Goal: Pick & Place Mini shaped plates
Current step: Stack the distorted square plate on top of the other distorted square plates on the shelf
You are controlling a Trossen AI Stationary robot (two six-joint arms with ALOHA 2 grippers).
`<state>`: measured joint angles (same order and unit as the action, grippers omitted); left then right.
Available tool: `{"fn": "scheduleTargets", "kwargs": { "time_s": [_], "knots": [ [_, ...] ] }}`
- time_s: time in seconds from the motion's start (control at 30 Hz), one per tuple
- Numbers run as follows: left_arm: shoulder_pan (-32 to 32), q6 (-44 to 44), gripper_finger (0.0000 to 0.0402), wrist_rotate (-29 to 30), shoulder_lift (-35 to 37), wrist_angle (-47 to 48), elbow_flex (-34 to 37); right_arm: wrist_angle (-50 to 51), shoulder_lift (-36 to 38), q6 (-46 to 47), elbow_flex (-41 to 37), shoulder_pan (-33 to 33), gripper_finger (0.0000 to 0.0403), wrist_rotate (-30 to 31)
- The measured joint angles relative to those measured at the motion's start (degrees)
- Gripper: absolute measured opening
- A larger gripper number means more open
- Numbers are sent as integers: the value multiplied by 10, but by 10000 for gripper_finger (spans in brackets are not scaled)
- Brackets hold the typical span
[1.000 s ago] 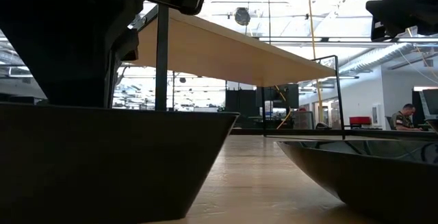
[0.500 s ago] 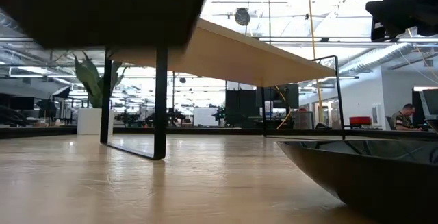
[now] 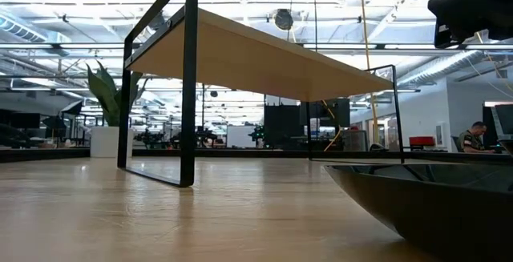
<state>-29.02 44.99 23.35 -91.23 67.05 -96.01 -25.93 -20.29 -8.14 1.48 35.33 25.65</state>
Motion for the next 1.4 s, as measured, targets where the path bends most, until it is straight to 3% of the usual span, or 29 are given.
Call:
{"fn": "scheduleTargets", "kwargs": {
  "time_s": [0.3, 0.5, 1.4],
  "knots": [
    [151, -104, 6, -16, 53, 46, 0, 10, 0, 0, 0, 0, 112, -1],
    [215, -151, 4, -96, 45, 51, 0, 9, 0, 0, 0, 0, 112, -1],
    [264, -168, 16, -124, -13, 102, 0, 11, 0, 0, 0, 0, 112, -1]
  ]
}}
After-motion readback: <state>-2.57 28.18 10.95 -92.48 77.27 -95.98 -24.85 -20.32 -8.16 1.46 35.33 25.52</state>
